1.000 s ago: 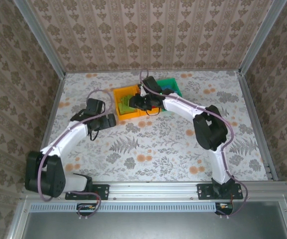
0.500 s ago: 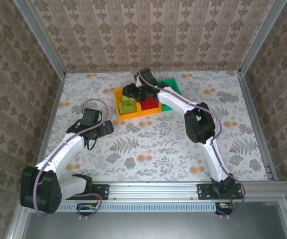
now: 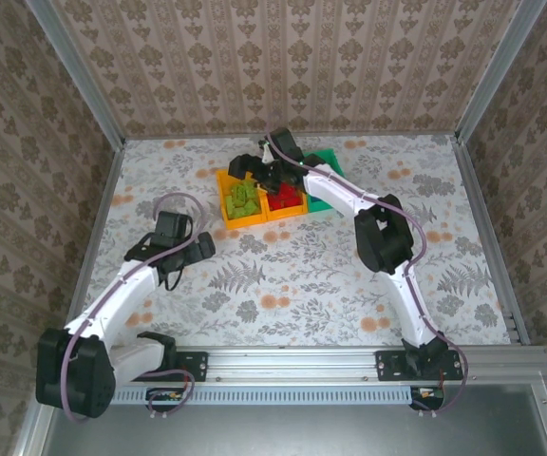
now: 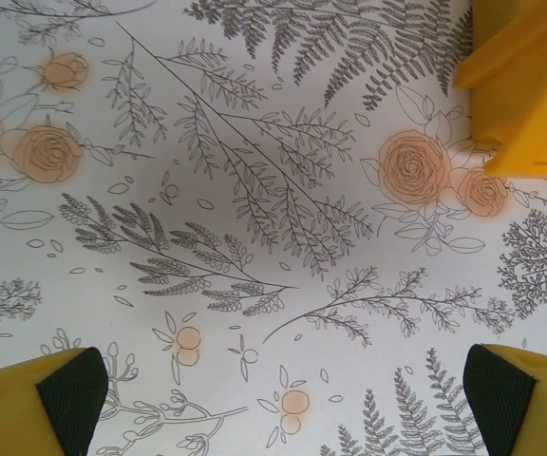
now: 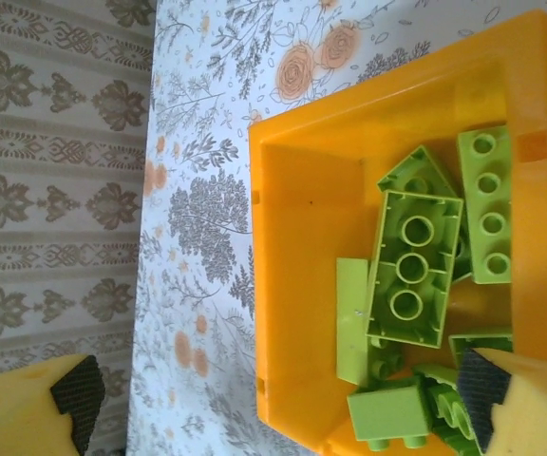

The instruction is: Sort the legos into containers by color

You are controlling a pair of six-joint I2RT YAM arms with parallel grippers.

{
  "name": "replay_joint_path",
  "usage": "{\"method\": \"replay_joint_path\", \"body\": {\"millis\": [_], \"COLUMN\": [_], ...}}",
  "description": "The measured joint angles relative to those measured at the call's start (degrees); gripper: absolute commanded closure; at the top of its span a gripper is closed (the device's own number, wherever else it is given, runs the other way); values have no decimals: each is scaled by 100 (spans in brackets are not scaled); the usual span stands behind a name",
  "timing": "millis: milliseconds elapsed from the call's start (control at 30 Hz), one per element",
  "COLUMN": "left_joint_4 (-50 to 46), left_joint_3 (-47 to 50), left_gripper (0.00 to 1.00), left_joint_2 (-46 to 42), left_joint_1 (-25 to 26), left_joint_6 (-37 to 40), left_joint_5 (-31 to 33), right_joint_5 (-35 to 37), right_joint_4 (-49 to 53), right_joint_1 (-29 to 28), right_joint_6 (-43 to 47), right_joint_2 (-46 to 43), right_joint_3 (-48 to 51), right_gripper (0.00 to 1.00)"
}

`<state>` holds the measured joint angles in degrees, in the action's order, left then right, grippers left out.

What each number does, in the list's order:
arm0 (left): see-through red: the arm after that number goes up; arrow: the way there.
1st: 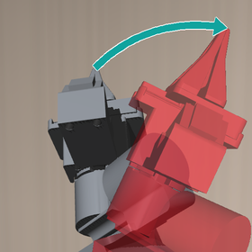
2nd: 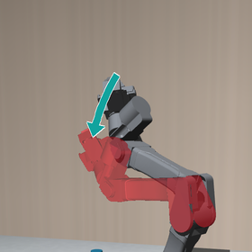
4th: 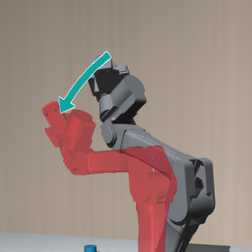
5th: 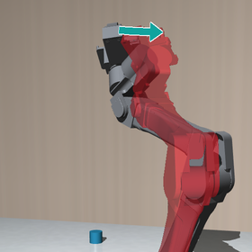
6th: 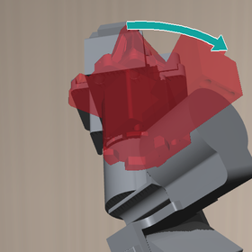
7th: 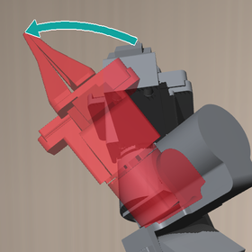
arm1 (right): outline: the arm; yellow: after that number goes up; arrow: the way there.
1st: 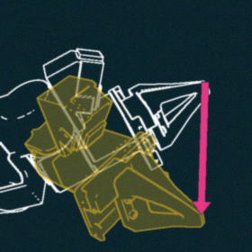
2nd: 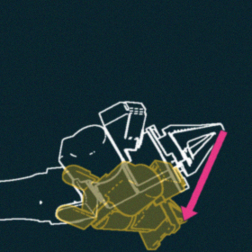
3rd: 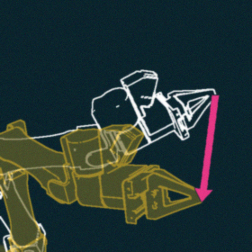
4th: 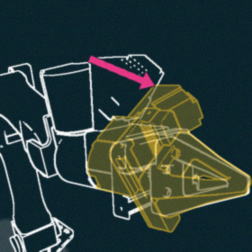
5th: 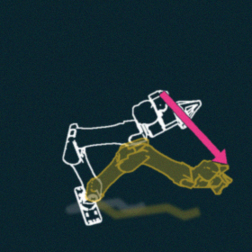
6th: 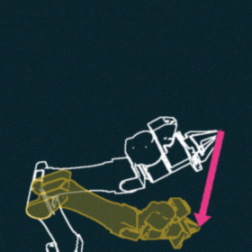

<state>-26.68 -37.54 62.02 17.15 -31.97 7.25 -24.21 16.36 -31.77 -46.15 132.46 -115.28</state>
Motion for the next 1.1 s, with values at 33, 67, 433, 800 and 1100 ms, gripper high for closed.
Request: {"method": "replay_joint_path", "body": {"millis": [33,67,433,800,1100], "left_joint_4": [2,4,529,2994,5147], "left_joint_3": [31,68,415,1283,1646], "left_gripper": [0,0,0,0,0], "left_joint_2": [-39,-94,-662,-101,1019], "left_joint_1": [0,0,-28,-306,-855], "left_joint_6": [2,17,997,2490,3163], "left_joint_5": [50,125,1523,2409,1508], "right_joint_5": [42,120,2962,3880,3683], "right_joint_4": [-22,-52,-2031,-4127,-6096], "right_joint_1": [0,0,409,2433,2802], "right_joint_6": [118,286,3493,4435,4450], "right_joint_2": [-164,-413,-5110,-6063,-4623], "right_joint_3": [232,551,5862,9195,9324], "right_gripper": [0,0,0,0,0]}}
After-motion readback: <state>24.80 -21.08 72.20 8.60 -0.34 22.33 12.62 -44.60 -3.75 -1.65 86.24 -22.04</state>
